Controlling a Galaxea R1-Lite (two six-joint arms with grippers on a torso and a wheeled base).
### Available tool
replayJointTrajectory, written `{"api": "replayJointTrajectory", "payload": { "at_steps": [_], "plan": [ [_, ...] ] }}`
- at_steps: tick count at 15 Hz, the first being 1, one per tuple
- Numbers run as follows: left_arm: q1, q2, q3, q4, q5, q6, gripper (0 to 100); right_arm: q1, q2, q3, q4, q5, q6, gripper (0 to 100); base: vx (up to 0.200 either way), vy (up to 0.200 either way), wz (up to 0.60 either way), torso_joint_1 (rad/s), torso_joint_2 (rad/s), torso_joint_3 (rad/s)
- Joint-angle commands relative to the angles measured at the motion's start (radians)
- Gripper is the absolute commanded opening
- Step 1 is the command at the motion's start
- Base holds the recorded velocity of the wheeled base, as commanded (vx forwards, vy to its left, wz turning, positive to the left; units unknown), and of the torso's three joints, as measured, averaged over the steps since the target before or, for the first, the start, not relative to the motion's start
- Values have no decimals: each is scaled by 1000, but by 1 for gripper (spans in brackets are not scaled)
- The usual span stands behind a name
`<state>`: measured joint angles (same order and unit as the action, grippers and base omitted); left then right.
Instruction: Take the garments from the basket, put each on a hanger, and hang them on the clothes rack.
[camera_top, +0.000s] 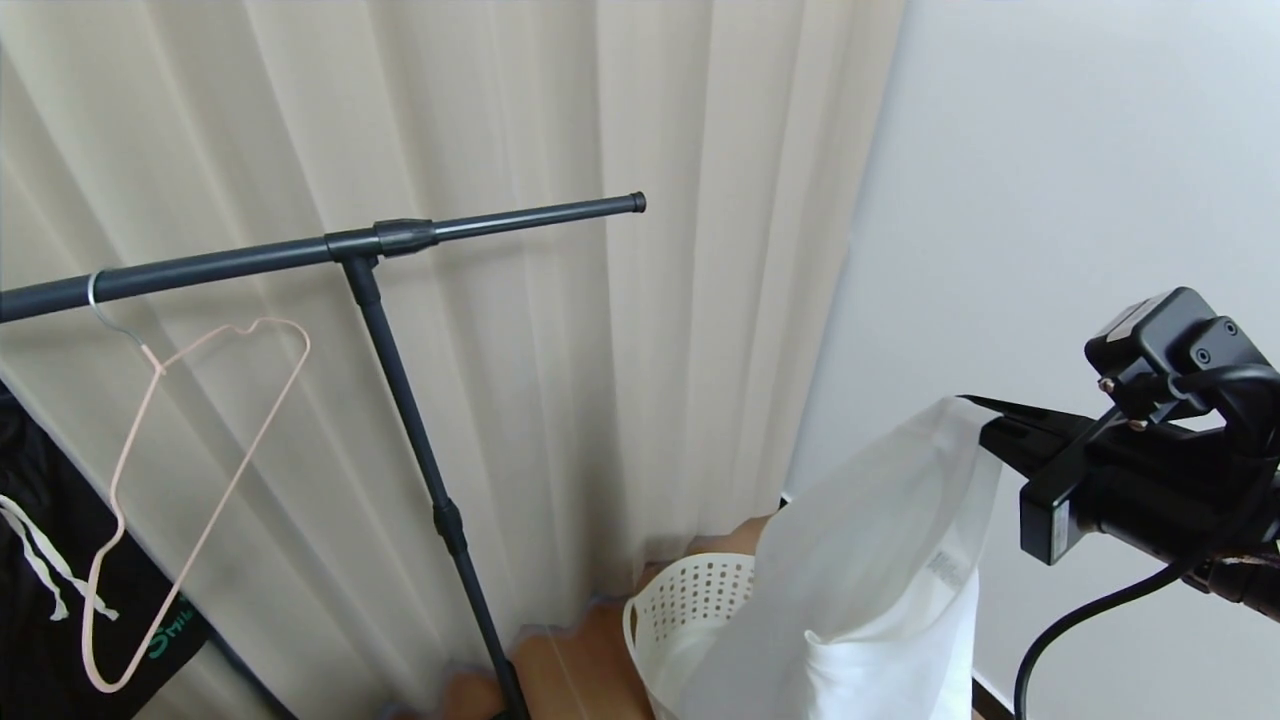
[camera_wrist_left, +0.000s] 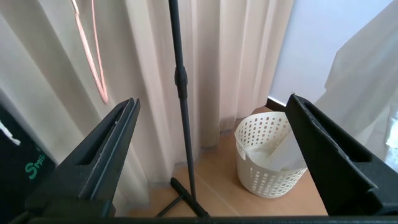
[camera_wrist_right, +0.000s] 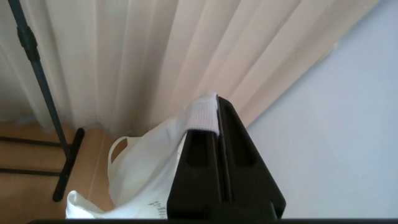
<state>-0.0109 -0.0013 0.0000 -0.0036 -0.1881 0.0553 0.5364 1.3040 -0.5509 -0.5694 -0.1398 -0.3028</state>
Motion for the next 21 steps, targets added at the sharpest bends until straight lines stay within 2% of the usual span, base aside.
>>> {"api": "replayJointTrajectory", "payload": {
  "at_steps": [1,14,21],
  "plan": [
    [0,1,0,1,1,0,100,1,-3,2,0,0,-4,0,0,0,0,232,-540,-315],
    [0,1,0,-1,2,3,100,5,-28,20,0,-1,-6,0,0,0,0,163,-358,-200],
    [0,1,0,1,4,1,100,8,-55,32,0,0,-6,0,0,0,600,11,-10,-5]
  ]
}}
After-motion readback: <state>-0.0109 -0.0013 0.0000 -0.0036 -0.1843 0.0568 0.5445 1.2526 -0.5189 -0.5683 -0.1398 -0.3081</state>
